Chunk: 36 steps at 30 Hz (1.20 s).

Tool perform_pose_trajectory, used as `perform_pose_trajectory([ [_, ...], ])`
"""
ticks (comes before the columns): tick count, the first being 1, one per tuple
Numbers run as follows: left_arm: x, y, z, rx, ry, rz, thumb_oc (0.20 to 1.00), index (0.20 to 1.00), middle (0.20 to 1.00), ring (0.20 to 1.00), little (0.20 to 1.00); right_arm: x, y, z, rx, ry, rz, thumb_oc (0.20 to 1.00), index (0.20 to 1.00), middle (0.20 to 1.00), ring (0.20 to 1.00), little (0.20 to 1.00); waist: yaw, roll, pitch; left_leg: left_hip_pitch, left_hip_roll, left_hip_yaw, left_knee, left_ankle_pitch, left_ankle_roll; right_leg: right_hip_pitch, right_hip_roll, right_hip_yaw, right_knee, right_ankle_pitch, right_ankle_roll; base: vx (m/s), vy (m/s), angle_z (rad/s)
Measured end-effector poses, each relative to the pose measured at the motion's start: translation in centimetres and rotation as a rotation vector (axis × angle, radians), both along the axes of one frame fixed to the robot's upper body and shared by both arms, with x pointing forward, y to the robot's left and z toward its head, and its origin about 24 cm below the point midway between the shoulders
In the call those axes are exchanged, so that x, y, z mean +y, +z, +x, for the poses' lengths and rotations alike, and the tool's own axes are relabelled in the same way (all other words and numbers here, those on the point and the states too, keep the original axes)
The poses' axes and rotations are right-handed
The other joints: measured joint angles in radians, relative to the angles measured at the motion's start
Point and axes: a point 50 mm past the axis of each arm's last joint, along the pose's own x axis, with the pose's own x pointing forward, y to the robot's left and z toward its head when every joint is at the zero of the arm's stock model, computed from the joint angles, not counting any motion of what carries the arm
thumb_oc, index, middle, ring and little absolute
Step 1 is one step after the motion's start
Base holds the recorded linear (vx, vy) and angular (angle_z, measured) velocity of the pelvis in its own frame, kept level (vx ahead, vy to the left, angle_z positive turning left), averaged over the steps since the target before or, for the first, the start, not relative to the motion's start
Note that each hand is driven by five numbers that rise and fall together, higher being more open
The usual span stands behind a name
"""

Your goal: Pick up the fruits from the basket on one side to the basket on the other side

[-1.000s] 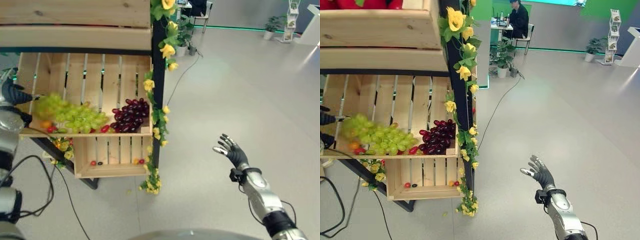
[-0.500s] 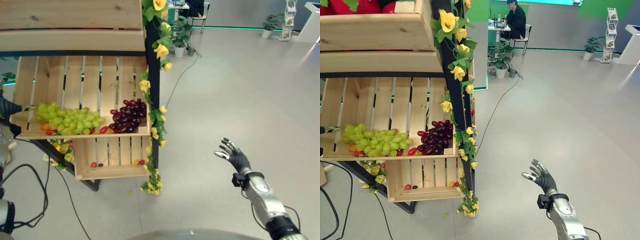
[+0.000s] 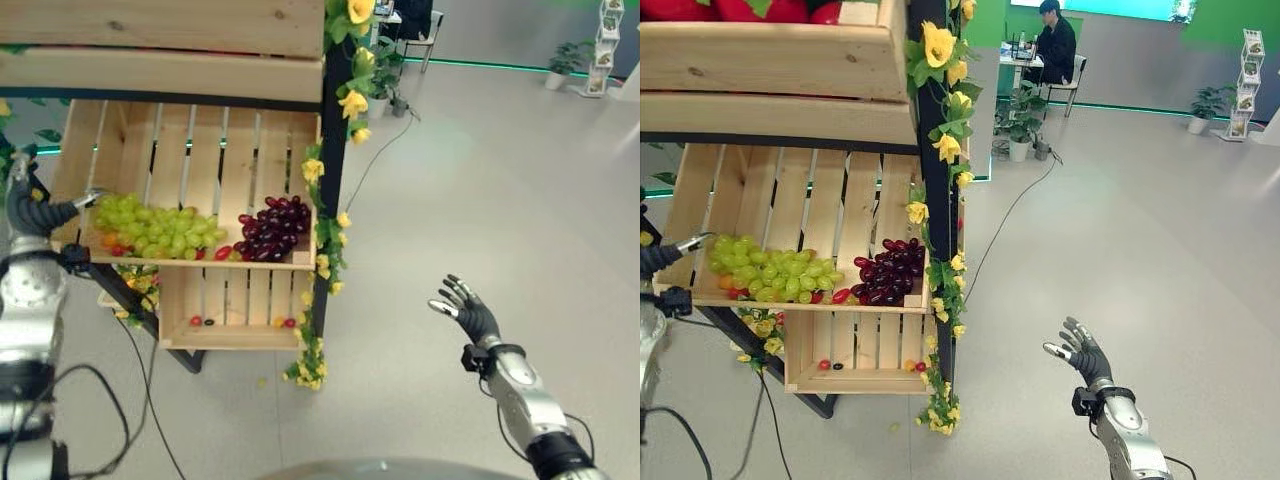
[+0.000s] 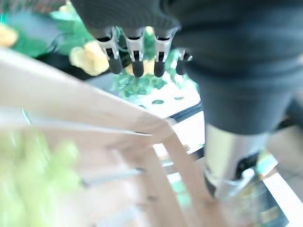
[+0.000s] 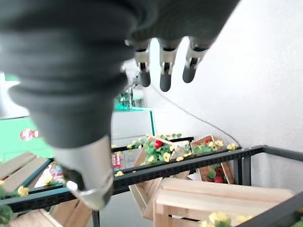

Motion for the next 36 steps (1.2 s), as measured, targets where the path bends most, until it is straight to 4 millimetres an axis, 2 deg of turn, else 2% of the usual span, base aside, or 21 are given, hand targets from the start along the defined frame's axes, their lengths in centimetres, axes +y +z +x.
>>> perform_pose_trajectory([
  [2, -2.3, -2.0, -1.3, -0.070, -0.091, -0.169, 1.000, 1.000, 1.000, 1.000, 1.000, -0.2, 0.2, -0.1, -0.013, -0.020, 0.010, 1.000, 1.000, 1.000, 1.000, 1.000, 0.008, -0.004, 0.007, -0.001, -0.002, -0.006, 0.000, 0.000, 0.000, 0.005, -0.002, -0.008, 0.000, -0.003, 0.003, -0.03, -0.014, 0.10],
  [6, -5.0, -4.1, -2.3, -0.115, -0.218, -0.342, 1.000, 1.000, 1.000, 1.000, 1.000, -0.4, 0.3, -0.2, -0.028, -0.046, 0.028, 1.000, 1.000, 1.000, 1.000, 1.000, 0.025, -0.013, 0.024, -0.002, 0.001, -0.008, 0.000, 0.000, 0.000, 0.009, 0.000, -0.018, 0.000, -0.006, 0.003, -0.03, -0.011, 0.07],
  [7, -5.9, -5.0, -3.1, -0.109, -0.261, -0.396, 1.000, 1.000, 1.000, 1.000, 1.000, -0.2, 0.3, -0.3, -0.032, -0.056, 0.042, 1.000, 1.000, 1.000, 1.000, 1.000, 0.026, -0.014, 0.026, -0.002, 0.000, -0.008, 0.000, 0.000, 0.000, 0.010, -0.002, -0.019, 0.000, -0.007, 0.004, -0.02, -0.010, 0.04],
  [9, -6.6, -5.0, -3.4, -0.107, -0.316, -0.394, 1.000, 1.000, 1.000, 1.000, 1.000, -0.2, 0.1, -0.4, -0.028, -0.058, 0.045, 1.000, 1.000, 1.000, 1.000, 1.000, 0.031, -0.016, 0.037, -0.002, 0.000, -0.010, 0.000, 0.000, 0.000, 0.013, -0.002, -0.023, 0.000, -0.008, 0.005, -0.02, -0.008, 0.05],
  [17, -8.0, -5.2, -3.5, -0.112, -0.450, -0.412, 1.000, 1.000, 1.000, 1.000, 1.000, -0.1, 0.0, -0.7, -0.041, -0.081, 0.061, 1.000, 1.000, 1.000, 1.000, 1.000, 0.055, -0.008, 0.055, -0.010, -0.001, -0.026, 0.000, 0.000, 0.000, 0.017, -0.005, -0.042, 0.000, -0.012, 0.009, -0.02, -0.017, 0.07],
  [23, -9.4, -6.7, -3.9, -0.106, -0.527, -0.476, 1.000, 1.000, 1.000, 1.000, 1.000, -0.7, -0.1, -1.2, -0.049, -0.123, 0.067, 1.000, 1.000, 1.000, 1.000, 1.000, 0.076, 0.004, 0.063, -0.021, -0.005, -0.045, 0.006, 0.000, 0.000, 0.027, -0.009, -0.067, 0.000, -0.017, 0.014, -0.04, -0.037, 0.13],
  [27, -9.2, -9.1, -4.0, -0.002, -0.506, -0.517, 1.000, 1.000, 1.000, 1.000, 1.000, -1.4, -0.1, -1.6, -0.048, -0.163, 0.061, 1.000, 1.000, 1.000, 1.000, 1.000, 0.078, 0.012, 0.065, -0.038, -0.005, -0.064, 0.015, 0.000, 0.000, 0.037, -0.011, -0.096, 0.000, -0.023, 0.017, 0.01, -0.049, 0.22],
  [28, -8.9, -11.2, -4.3, 0.111, -0.470, -0.527, 1.000, 1.000, 1.000, 1.000, 1.000, -1.4, -0.1, -1.6, -0.052, -0.166, 0.060, 1.000, 1.000, 1.000, 1.000, 1.000, 0.076, 0.012, 0.065, -0.037, -0.006, -0.064, 0.018, 0.001, 0.001, 0.038, -0.013, -0.100, 0.001, -0.026, 0.018, 0.00, -0.038, 0.07],
  [31, -9.1, -14.9, -5.6, 0.281, -0.403, -0.592, 1.000, 1.000, 1.000, 1.000, 1.000, -1.8, -0.1, -1.9, -0.055, -0.195, 0.057, 1.000, 1.000, 1.000, 1.000, 1.000, 0.073, 0.003, 0.064, -0.041, -0.002, -0.066, 0.014, 0.000, 0.000, 0.037, -0.011, -0.098, 0.002, -0.031, 0.020, 0.01, -0.027, 0.05],
  [33, -9.4, -15.6, -6.1, 0.313, -0.395, -0.604, 1.000, 1.000, 1.000, 1.000, 1.000, -2.1, -0.1, -1.9, -0.057, -0.214, 0.053, 1.000, 1.000, 1.000, 1.000, 1.000, 0.073, 0.000, 0.065, -0.036, -0.003, -0.066, 0.010, 0.001, 0.000, 0.039, -0.009, -0.099, 0.001, -0.031, 0.020, 0.04, -0.025, 0.01],
  [36, -9.5, -15.4, -5.9, 0.307, -0.394, -0.603, 1.000, 1.000, 1.000, 1.000, 1.000, -2.4, 0.2, -1.9, -0.075, -0.229, 0.050, 1.000, 1.000, 1.000, 1.000, 1.000, 0.073, 0.002, 0.065, -0.036, -0.003, -0.066, 0.009, 0.001, 0.000, 0.039, -0.009, -0.099, 0.001, -0.032, 0.021, -0.02, 0.007, 0.00],
])
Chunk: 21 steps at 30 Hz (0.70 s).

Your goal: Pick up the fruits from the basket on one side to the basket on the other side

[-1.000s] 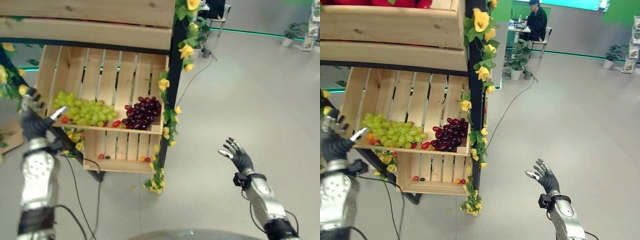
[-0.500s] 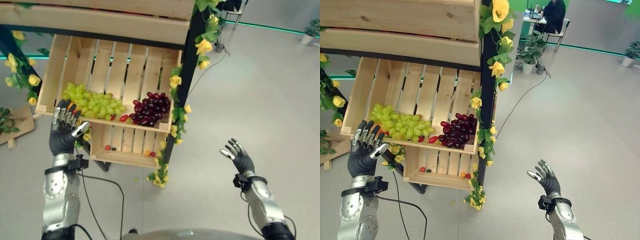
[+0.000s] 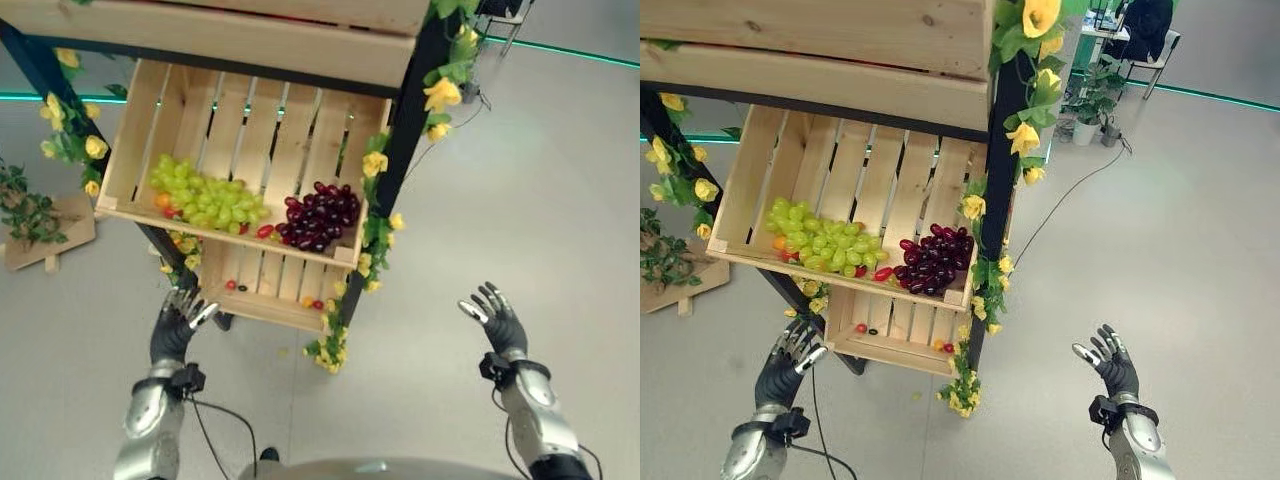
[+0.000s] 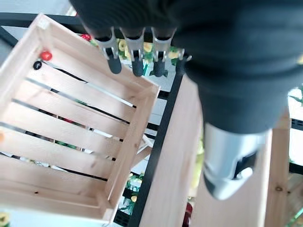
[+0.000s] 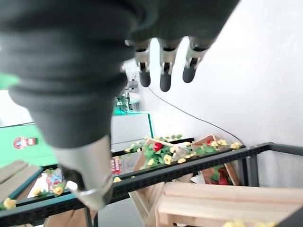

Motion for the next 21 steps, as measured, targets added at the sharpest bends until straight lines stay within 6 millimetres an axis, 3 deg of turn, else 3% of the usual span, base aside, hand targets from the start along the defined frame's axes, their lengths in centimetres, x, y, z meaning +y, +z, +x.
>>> perform_pose_trajectory([
  [6, 0.1, 0.7, 0.2, -0.021, 0.023, 0.028, 1.000, 1.000, 1.000, 1.000, 1.000, 0.1, -0.1, -0.1, -0.003, -0.024, 0.008, 1.000, 1.000, 1.000, 1.000, 1.000, -0.004, -0.001, -0.001, 0.000, -0.002, 0.003, 0.004, 0.000, 0.000, 0.000, -0.002, 0.000, 0.002, 0.000, 0.000, -0.02, 0.008, 0.00],
  [11, -0.7, 5.2, 0.9, -0.244, -0.011, 0.060, 1.000, 1.000, 1.000, 1.000, 1.000, 0.2, -0.6, -0.6, 0.013, -0.033, 0.020, 1.000, 1.000, 1.000, 1.000, 1.000, 0.000, -0.009, -0.005, 0.001, -0.001, 0.007, 0.003, 0.000, 0.000, -0.002, -0.001, 0.005, 0.002, 0.000, -0.001, 0.00, 0.000, -0.01],
  [21, -0.4, 4.8, 0.8, -0.220, 0.016, 0.073, 1.000, 1.000, 1.000, 1.000, 1.000, 0.3, -0.6, -0.6, 0.015, -0.046, 0.018, 1.000, 1.000, 1.000, 1.000, 1.000, 0.000, -0.023, -0.007, 0.003, 0.000, 0.026, -0.001, -0.001, 0.000, -0.015, 0.001, 0.026, 0.002, 0.001, -0.002, 0.00, 0.008, -0.05],
])
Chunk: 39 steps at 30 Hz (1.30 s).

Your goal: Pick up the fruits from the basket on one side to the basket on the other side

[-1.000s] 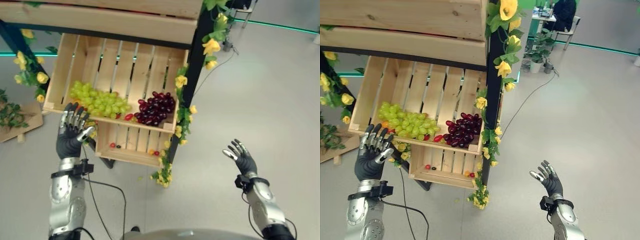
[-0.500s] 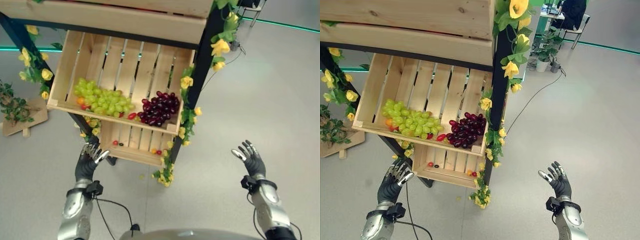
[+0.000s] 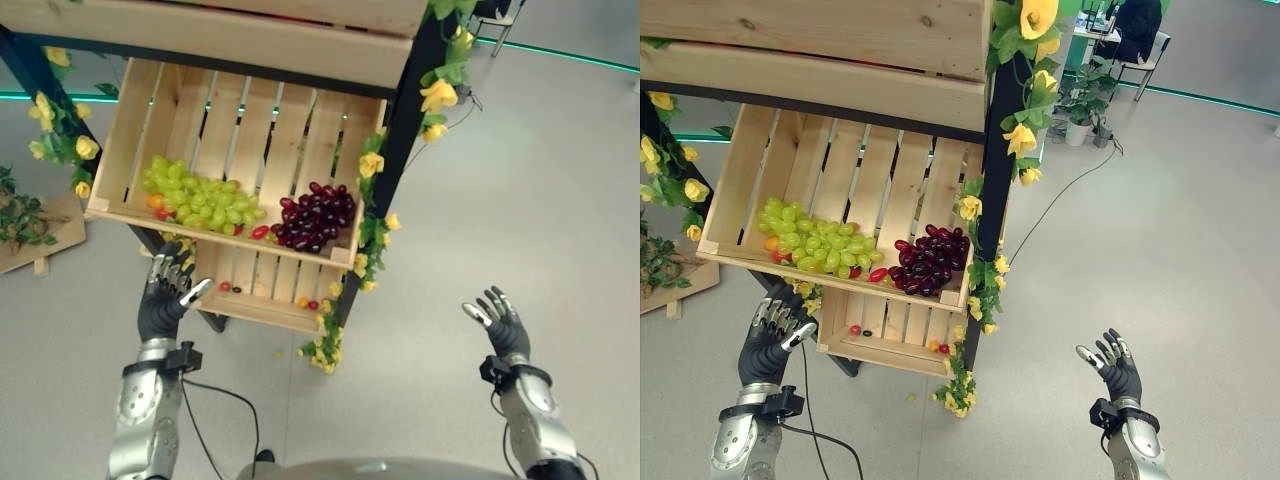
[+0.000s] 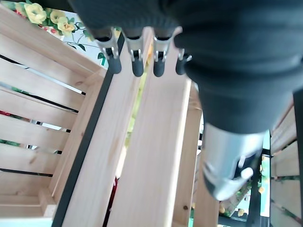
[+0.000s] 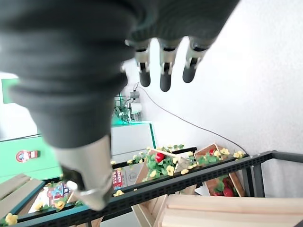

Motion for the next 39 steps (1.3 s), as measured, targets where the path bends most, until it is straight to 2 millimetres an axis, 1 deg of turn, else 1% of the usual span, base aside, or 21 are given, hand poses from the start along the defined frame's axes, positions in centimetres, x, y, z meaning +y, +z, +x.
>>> perform_pose_trajectory([
  [5, 0.3, -1.0, -0.2, 0.045, 0.029, -0.002, 1.000, 1.000, 1.000, 1.000, 1.000, 0.0, 0.1, 0.0, -0.007, -0.003, -0.004, 1.000, 1.000, 1.000, 1.000, 1.000, -0.011, -0.002, -0.002, 0.001, 0.000, 0.007, 0.000, 0.000, 0.000, -0.003, 0.000, 0.007, 0.001, 0.001, -0.001, 0.01, 0.007, -0.04],
  [11, 0.8, -2.0, -0.5, 0.094, 0.053, -0.008, 1.000, 1.000, 1.000, 1.000, 1.000, -0.1, 0.1, -0.2, -0.008, -0.010, -0.013, 1.000, 1.000, 1.000, 1.000, 1.000, -0.025, 0.000, 0.000, -0.004, 0.003, 0.036, 0.034, -0.011, -0.003, -0.022, -0.002, 0.056, 0.018, -0.003, -0.007, -0.04, -0.010, -0.16],
  [15, 1.2, -2.6, -0.7, 0.121, 0.066, -0.001, 1.000, 1.000, 1.000, 1.000, 1.000, -0.4, 0.1, -0.5, -0.006, -0.015, -0.021, 1.000, 1.000, 1.000, 1.000, 1.000, -0.023, 0.011, 0.030, -0.040, 0.022, 0.012, 0.161, -0.090, -0.013, -0.050, 0.018, 0.125, 0.030, 0.001, -0.025, -0.10, 0.032, -0.49],
  [16, 1.3, -2.8, -0.9, 0.134, 0.071, -0.002, 1.000, 1.000, 1.000, 1.000, 1.000, -0.4, 0.2, -0.4, -0.011, -0.012, -0.025, 1.000, 1.000, 1.000, 1.000, 1.000, -0.021, 0.009, 0.037, -0.037, 0.013, -0.028, 0.168, -0.111, -0.008, -0.061, 0.020, 0.157, 0.031, 0.007, -0.025, -0.10, 0.134, -0.53],
  [18, 1.5, -2.8, -1.0, 0.132, 0.080, 0.000, 1.000, 1.000, 1.000, 1.000, 1.000, -0.4, 0.3, -0.4, -0.015, -0.009, -0.025, 1.000, 1.000, 1.000, 1.000, 1.000, -0.025, -0.001, 0.046, -0.051, 0.007, -0.024, 0.175, -0.113, -0.003, -0.071, 0.013, 0.170, 0.033, 0.018, -0.027, -0.11, 0.141, -0.32],
  [19, 1.5, -2.7, -0.8, 0.127, 0.080, 0.001, 1.000, 1.000, 1.000, 1.000, 1.000, -0.5, 0.2, -0.8, -0.008, -0.016, -0.026, 1.000, 1.000, 1.000, 1.000, 1.000, -0.054, -0.017, 0.046, -0.055, 0.000, -0.022, 0.187, -0.114, -0.001, -0.093, 0.007, 0.179, 0.044, 0.019, -0.026, -0.14, 0.177, -0.22],
  [22, 2.5, -1.6, -0.4, 0.123, 0.074, 0.106, 1.000, 1.000, 1.000, 1.000, 1.000, -0.1, 1.5, 0.9, -0.068, 0.008, -0.035, 1.000, 1.000, 1.000, 1.000, 1.000, -0.043, -0.048, 0.092, -0.117, -0.029, -0.005, 0.291, -0.170, 0.030, -0.212, -0.036, 0.261, 0.173, 0.018, -0.029, -0.17, 0.305, -0.72],
  [23, 2.7, -1.8, -0.5, 0.139, 0.078, 0.132, 1.000, 1.000, 1.000, 1.000, 1.000, 0.1, 1.7, 1.1, -0.080, 0.014, -0.033, 1.000, 1.000, 1.000, 1.000, 1.000, -0.059, -0.060, 0.106, -0.122, -0.045, 0.015, 0.319, -0.178, 0.046, -0.239, -0.059, 0.269, 0.227, 0.021, -0.029, -0.19, 0.360, -0.77],
  [24, 2.7, -1.6, -0.3, 0.136, 0.079, 0.151, 1.000, 1.000, 1.000, 1.000, 1.000, 0.2, 1.8, 1.3, -0.083, 0.018, -0.033, 1.000, 1.000, 1.000, 1.000, 1.000, -0.055, -0.059, 0.117, -0.101, -0.054, 0.061, 0.326, -0.185, 0.060, -0.279, -0.075, 0.266, 0.289, 0.042, -0.014, -0.15, 0.140, -0.60],
  [25, 2.7, -1.6, -0.4, 0.141, 0.080, 0.170, 1.000, 1.000, 1.000, 1.000, 1.000, 0.2, 1.8, 1.3, -0.082, 0.020, -0.036, 1.000, 1.000, 1.000, 1.000, 1.000, -0.056, -0.055, 0.128, -0.106, -0.061, 0.069, 0.348, -0.191, 0.073, -0.300, -0.085, 0.264, 0.319, 0.078, -0.014, -0.10, 0.044, -0.63],
  [26, 2.9, -1.5, -0.5, 0.141, 0.083, 0.190, 1.000, 1.000, 1.000, 1.000, 1.000, 0.3, 1.9, 1.5, -0.089, 0.024, -0.036, 1.000, 1.000, 1.000, 1.000, 1.000, -0.047, -0.045, 0.137, -0.100, -0.059, 0.085, 0.350, -0.198, 0.088, -0.326, -0.092, 0.267, 0.344, 0.088, 0.039, -0.23, 0.114, -0.89],
  [27, 3.6, -0.9, -0.5, 0.120, 0.119, 0.202, 1.000, 1.000, 1.000, 1.000, 1.000, 0.9, 1.5, 1.5, -0.075, 0.039, -0.025, 1.000, 1.000, 1.000, 1.000, 1.000, -0.032, -0.063, 0.139, -0.087, -0.075, 0.109, 0.349, -0.198, 0.102, -0.335, -0.089, 0.280, 0.324, 0.113, 0.082, -0.16, 0.090, -0.70],
  [28, 3.8, -0.8, -0.4, 0.117, 0.135, 0.201, 1.000, 1.000, 1.000, 1.000, 1.000, 1.1, 1.1, 1.1, -0.060, 0.042, -0.019, 1.000, 1.000, 1.000, 1.000, 1.000, -0.028, -0.068, 0.138, -0.091, -0.084, 0.113, 0.347, -0.194, 0.110, -0.311, -0.087, 0.282, 0.279, 0.129, 0.070, -0.19, 0.000, -0.39],
  [29, 3.9, -1.0, -0.5, 0.125, 0.142, 0.200, 1.000, 1.000, 1.000, 1.000, 1.000, 1.2, 0.6, 0.7, -0.037, 0.043, -0.022, 1.000, 1.000, 1.000, 1.000, 1.000, -0.029, -0.069, 0.136, -0.087, -0.091, 0.116, 0.336, -0.188, 0.122, -0.273, -0.093, 0.275, 0.214, 0.146, 0.084, -0.17, -0.200, 0.19],
  [30, 3.7, -1.2, -0.4, 0.123, 0.150, 0.190, 1.000, 1.000, 1.000, 1.000, 1.000, 1.3, 0.3, 0.5, -0.019, 0.048, -0.026, 1.000, 1.000, 1.000, 1.000, 1.000, -0.022, -0.042, 0.135, -0.102, -0.085, 0.114, 0.332, -0.167, 0.131, -0.264, -0.130, 0.285, 0.205, 0.139, 0.090, -0.16, -0.203, 0.35],
  [31, 3.6, -1.2, -0.3, 0.120, 0.153, 0.179, 1.000, 1.000, 1.000, 1.000, 1.000, 1.2, 0.4, 0.6, -0.021, 0.048, -0.029, 1.000, 1.000, 1.000, 1.000, 1.000, -0.021, -0.016, 0.134, -0.112, -0.075, 0.112, 0.328, -0.156, 0.133, -0.256, -0.155, 0.294, 0.193, 0.143, 0.086, -0.23, -0.298, 0.22],
  [32, 3.3, -1.6, -0.5, 0.125, 0.165, 0.154, 1.000, 1.000, 1.000, 1.000, 1.000, 1.1, 0.5, 0.7, -0.022, 0.051, -0.041, 1.000, 1.000, 1.000, 1.000, 1.000, -0.006, 0.033, 0.128, -0.115, -0.056, 0.108, 0.307, -0.136, 0.129, -0.237, -0.211, 0.299, 0.177, 0.142, 0.087, -0.12, -0.170, 0.07],
  [33, 3.3, -1.8, -0.7, 0.134, 0.168, 0.154, 1.000, 1.000, 1.000, 1.000, 1.000, 1.2, 0.6, 0.8, -0.024, 0.055, -0.042, 1.000, 1.000, 1.000, 1.000, 1.000, 0.010, 0.063, 0.127, -0.115, -0.049, 0.095, 0.302, -0.123, 0.125, -0.226, -0.246, 0.305, 0.167, 0.147, 0.083, -0.20, -0.298, 0.04],
  [35, 3.5, -1.6, -0.7, 0.127, 0.178, 0.162, 1.000, 1.000, 1.000, 1.000, 1.000, 1.4, 1.0, 1.4, -0.037, 0.069, -0.054, 1.000, 1.000, 1.000, 1.000, 1.000, 0.029, 0.088, 0.111, -0.122, -0.045, 0.055, 0.284, -0.101, 0.109, -0.183, -0.334, 0.305, 0.154, 0.149, 0.089, -0.20, -0.337, 0.10],
  [37, 3.7, -1.4, -0.7, 0.118, 0.188, 0.167, 1.000, 1.000, 1.000, 1.000, 1.000, 1.8, 1.0, 1.4, -0.029, 0.107, -0.078, 1.000, 1.000, 1.000, 1.000, 1.000, 0.058, 0.078, 0.106, -0.120, -0.040, 0.051, 0.276, -0.084, 0.086, -0.137, -0.359, 0.304, 0.151, 0.150, 0.090, -0.27, -0.381, 0.03],
  [39, 3.9, -1.2, -0.7, 0.113, 0.196, 0.174, 1.000, 1.000, 1.000, 1.000, 1.000, 2.3, 0.7, 1.4, -0.017, 0.136, -0.073, 1.000, 1.000, 1.000, 1.000, 1.000, 0.095, 0.030, 0.086, -0.124, -0.033, 0.037, 0.265, -0.061, 0.044, -0.073, -0.321, 0.268, 0.128, 0.149, 0.092, -0.39, -0.474, 0.04],
])
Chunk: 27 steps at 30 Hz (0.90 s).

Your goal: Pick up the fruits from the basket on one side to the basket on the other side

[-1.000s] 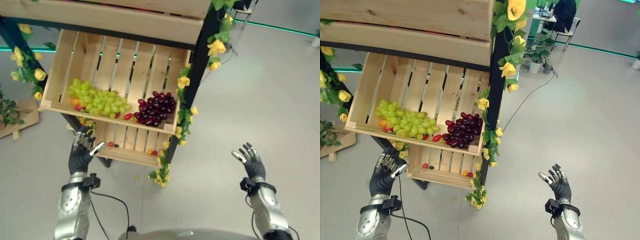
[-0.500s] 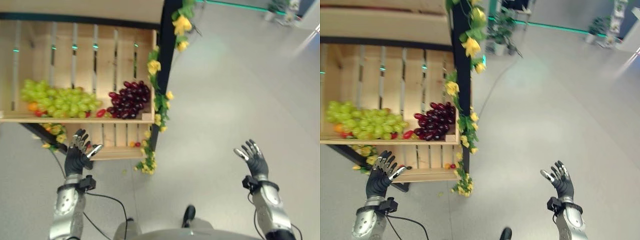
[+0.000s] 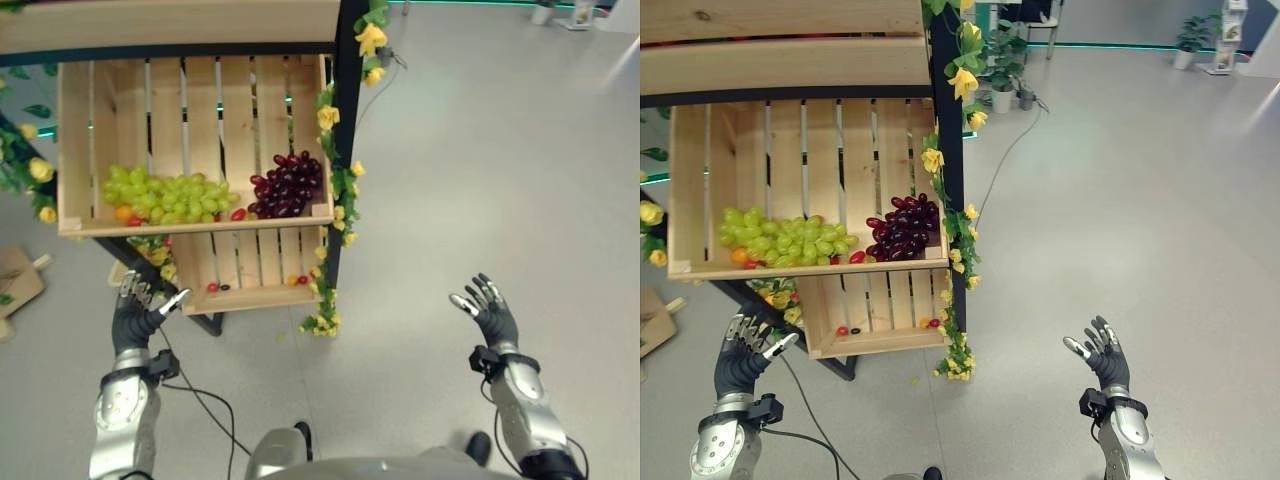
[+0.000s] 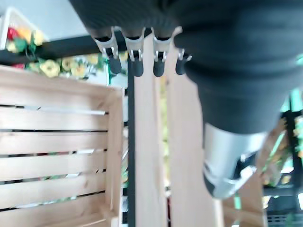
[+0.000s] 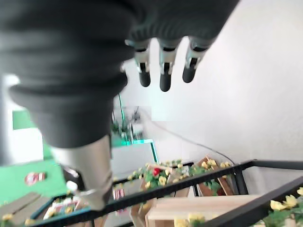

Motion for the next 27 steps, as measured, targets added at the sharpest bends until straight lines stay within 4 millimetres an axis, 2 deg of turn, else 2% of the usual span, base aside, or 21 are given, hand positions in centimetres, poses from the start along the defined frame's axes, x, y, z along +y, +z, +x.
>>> perform_pose_trajectory([
  [1, 0.0, 0.1, 0.0, -0.004, 0.004, -0.002, 1.000, 1.000, 1.000, 1.000, 1.000, 0.2, -0.1, -0.1, 0.006, 0.010, 0.000, 1.000, 1.000, 1.000, 1.000, 1.000, 0.017, -0.025, -0.010, 0.000, 0.005, 0.003, -0.008, 0.011, -0.017, 0.010, 0.025, -0.014, -0.008, 0.000, -0.001, -0.24, -0.285, -0.15],
  [2, 0.0, -0.3, -0.5, 0.010, 0.013, -0.008, 1.000, 1.000, 1.000, 1.000, 1.000, 0.5, -0.6, -0.6, 0.025, 0.028, 0.004, 1.000, 1.000, 1.000, 1.000, 1.000, 0.055, -0.056, -0.028, 0.002, 0.014, 0.006, -0.033, 0.028, -0.055, 0.036, 0.065, -0.064, -0.042, -0.046, 0.004, -0.26, -0.233, -0.38],
  [4, -1.4, -2.2, -1.4, 0.063, 0.019, -0.085, 1.000, 1.000, 1.000, 1.000, 1.000, -0.6, -0.3, -0.6, 0.030, 0.022, -0.028, 1.000, 1.000, 1.000, 1.000, 1.000, 0.047, -0.017, -0.039, -0.003, 0.090, -0.032, -0.047, 0.031, -0.098, 0.066, 0.158, -0.079, -0.079, -0.102, -0.007, -0.29, -0.194, -0.09],
  [5, -2.1, -2.8, -1.6, 0.084, -0.001, -0.105, 1.000, 1.000, 1.000, 1.000, 1.000, -1.3, -0.3, -1.2, 0.046, 0.011, -0.049, 1.000, 1.000, 1.000, 1.000, 1.000, 0.045, 0.012, -0.045, -0.005, 0.108, -0.066, -0.069, 0.046, -0.089, 0.076, 0.197, -0.080, -0.084, -0.114, -0.008, -0.32, -0.189, 0.71],
  [6, -3.5, -3.1, -1.4, 0.089, -0.058, -0.129, 1.000, 1.000, 1.000, 1.000, 1.000, -3.4, -0.5, -2.8, 0.087, -0.024, -0.097, 1.000, 1.000, 1.000, 1.000, 1.000, 0.039, 0.064, -0.048, -0.022, 0.149, -0.152, -0.111, 0.097, -0.115, 0.082, 0.263, -0.075, -0.071, -0.147, -0.028, -0.32, -0.143, 0.98],
  [7, -4.0, -2.9, -1.0, 0.074, -0.082, -0.131, 1.000, 1.000, 1.000, 1.000, 1.000, -4.2, -0.6, -3.5, 0.108, -0.042, -0.115, 1.000, 1.000, 1.000, 1.000, 1.000, 0.021, 0.071, -0.044, -0.042, 0.157, -0.190, -0.127, 0.098, -0.125, 0.079, 0.273, -0.080, -0.066, -0.167, -0.035, -0.31, -0.102, 1.41],
  [8, -4.4, -3.2, -1.1, 0.088, -0.100, -0.139, 1.000, 1.000, 1.000, 1.000, 1.000, -5.5, -0.5, -4.3, 0.128, -0.067, -0.147, 1.000, 1.000, 1.000, 1.000, 1.000, 0.019, 0.099, -0.048, -0.076, 0.165, -0.224, -0.156, 0.095, -0.090, 0.062, 0.294, -0.106, -0.029, -0.190, -0.048, -0.23, -0.058, 1.20],
  [9, -4.6, -3.2, -0.9, 0.085, -0.106, -0.145, 1.000, 1.000, 1.000, 1.000, 1.000, -6.0, -0.4, -4.7, 0.134, -0.085, -0.156, 1.000, 1.000, 1.000, 1.000, 1.000, -0.003, 0.095, -0.043, -0.095, 0.165, -0.236, -0.162, 0.091, -0.086, 0.055, 0.296, -0.118, -0.016, -0.197, -0.051, -0.31, -0.077, 1.86],
  [10, -4.7, -3.2, -0.8, 0.083, -0.107, -0.148, 1.000, 1.000, 1.000, 1.000, 1.000, -6.8, 0.0, -5.4, 0.125, -0.121, -0.164, 1.000, 1.000, 1.000, 1.000, 1.000, -0.046, 0.100, -0.035, -0.156, 0.177, -0.201, -0.154, 0.070, -0.058, 0.058, 0.288, -0.166, 0.006, -0.232, -0.055, -0.32, -0.093, 1.69],
  [11, -4.6, -3.2, -0.8, 0.084, -0.110, -0.145, 1.000, 1.000, 1.000, 1.000, 1.000, -7.0, 0.2, -5.5, 0.118, -0.131, -0.169, 1.000, 1.000, 1.000, 1.000, 1.000, -0.066, 0.098, -0.029, -0.163, 0.181, -0.154, -0.155, 0.070, -0.046, 0.054, 0.276, -0.177, 0.023, -0.246, -0.056, -0.31, -0.097, 1.69],
  [12, -4.5, -3.1, -1.1, 0.089, -0.108, -0.137, 1.000, 1.000, 1.000, 1.000, 1.000, -7.1, 0.7, -5.3, 0.095, -0.129, -0.178, 1.000, 1.000, 1.000, 1.000, 1.000, -0.064, 0.090, -0.022, -0.147, 0.184, -0.040, -0.117, 0.095, -0.044, 0.049, 0.242, -0.195, 0.049, -0.254, -0.050, -0.36, -0.147, 0.55],
  [13, -4.3, -3.1, -1.4, 0.091, -0.105, -0.134, 1.000, 1.000, 1.000, 1.000, 1.000, -7.0, 1.0, -4.9, 0.081, -0.122, -0.180, 1.000, 1.000, 1.000, 1.000, 1.000, -0.052, 0.089, -0.022, -0.128, 0.181, -0.045, -0.086, 0.096, -0.048, 0.046, 0.228, -0.184, 0.054, -0.255, -0.048, -0.32, -0.160, -0.06],
  [14, -4.2, -3.1, -1.6, 0.093, -0.105, -0.127, 1.000, 1.000, 1.000, 1.000, 1.000, -6.7, 1.5, -4.0, 0.053, -0.101, -0.185, 1.000, 1.000, 1.000, 1.000, 1.000, -0.046, 0.099, -0.022, -0.084, 0.163, -0.064, -0.096, 0.147, -0.091, 0.045, 0.232, -0.178, 0.072, -0.248, -0.059, -0.39, -0.201, -0.24],
  [15, -3.8, -2.9, -1.5, 0.090, -0.105, -0.114, 1.000, 1.000, 1.000, 1.000, 1.000, -6.4, 1.5, -3.7, 0.046, -0.093, -0.179, 1.000, 1.000, 1.000, 1.000, 1.000, -0.047, 0.091, -0.016, -0.096, 0.142, -0.102, -0.068, 0.146, -0.120, 0.049, 0.223, -0.158, 0.063, -0.244, -0.034, -0.20, -0.121, -0.25],
  [18, -3.1, -2.1, -1.0, 0.062, -0.103, -0.086, 1.000, 1.000, 1.000, 1.000, 1.000, -4.7, 1.1, -3.2, 0.026, -0.071, -0.121, 1.000, 1.000, 1.000, 1.000, 1.000, -0.041, 0.037, -0.011, -0.098, 0.100, -0.145, -0.069, 0.136, -0.115, 0.047, 0.191, -0.159, 0.070, -0.240, -0.031, -0.07, -0.015, 0.08],
  [19, -2.7, -1.7, -0.8, 0.056, -0.110, -0.064, 1.000, 1.000, 1.000, 1.000, 1.000, -4.1, 0.7, -3.3, 0.027, -0.077, -0.090, 1.000, 1.000, 1.000, 1.000, 1.000, -0.045, -0.001, -0.009, -0.105, 0.075, -0.172, -0.052, 0.128, -0.114, 0.042, 0.177, -0.156, 0.062, -0.239, -0.030, -0.03, 0.080, 0.05],
  [20, -2.6, -1.8, -1.0, 0.067, -0.110, -0.062, 1.000, 1.000, 1.000, 1.000, 1.000, -3.9, 0.5, -3.3, 0.025, -0.083, -0.073, 1.000, 1.000, 1.000, 1.000, 1.000, -0.046, -0.017, -0.007, -0.138, 0.037, -0.180, 0.086, 0.040, -0.067, 0.050, 0.168, -0.137, 0.064, -0.238, -0.027, 0.00, 0.081, 0.03],
  [22, -2.1, -1.6, -1.2, 0.079, -0.116, -0.035, 1.000, 1.000, 1.000, 1.000, 1.000, -3.1, -0.1, -3.8, 0.044, -0.075, -0.046, 1.000, 1.000, 1.000, 1.000, 1.000, -0.048, -0.027, -0.029, -0.136, 0.028, -0.163, 0.095, 0.013, -0.055, 0.071, 0.161, -0.134, 0.043, -0.242, -0.035, -0.05, 0.154, 0.07],
  [25, -1.5, -0.6, -0.7, 0.072, -0.152, 0.032, 1.000, 1.000, 1.000, 1.000, 1.000, -2.7, -0.3, -3.6, 0.038, -0.075, -0.026, 1.000, 1.000, 1.000, 1.000, 1.000, -0.058, -0.058, -0.053, -0.147, 0.022, -0.151, 0.032, 0.032, -0.047, 0.048, 0.169, -0.149, 0.032, -0.243, -0.036, -0.05, 0.137, 0.16],
  [26, -1.3, -0.1, -0.5, 0.068, -0.165, 0.059, 1.000, 1.000, 1.000, 1.000, 1.000, -2.6, -0.3, -3.4, 0.030, -0.083, -0.018, 1.000, 1.000, 1.000, 1.000, 1.000, -0.067, -0.077, -0.066, -0.154, 0.018, -0.138, 0.067, 0.036, -0.034, 0.028, 0.156, -0.154, 0.029, -0.242, -0.035, -0.04, 0.078, 0.07],
  [27, -1.3, -0.1, -0.5, 0.070, -0.169, 0.068, 1.000, 1.000, 1.000, 1.000, 1.000, -2.6, -0.3, -3.3, 0.028, -0.090, -0.014, 1.000, 1.000, 1.000, 1.000, 1.000, -0.067, -0.069, -0.063, -0.167, 0.021, -0.135, 0.089, 0.012, -0.046, 0.031, 0.161, -0.164, 0.039, -0.238, -0.028, -0.03, 0.106, 0.06],
])
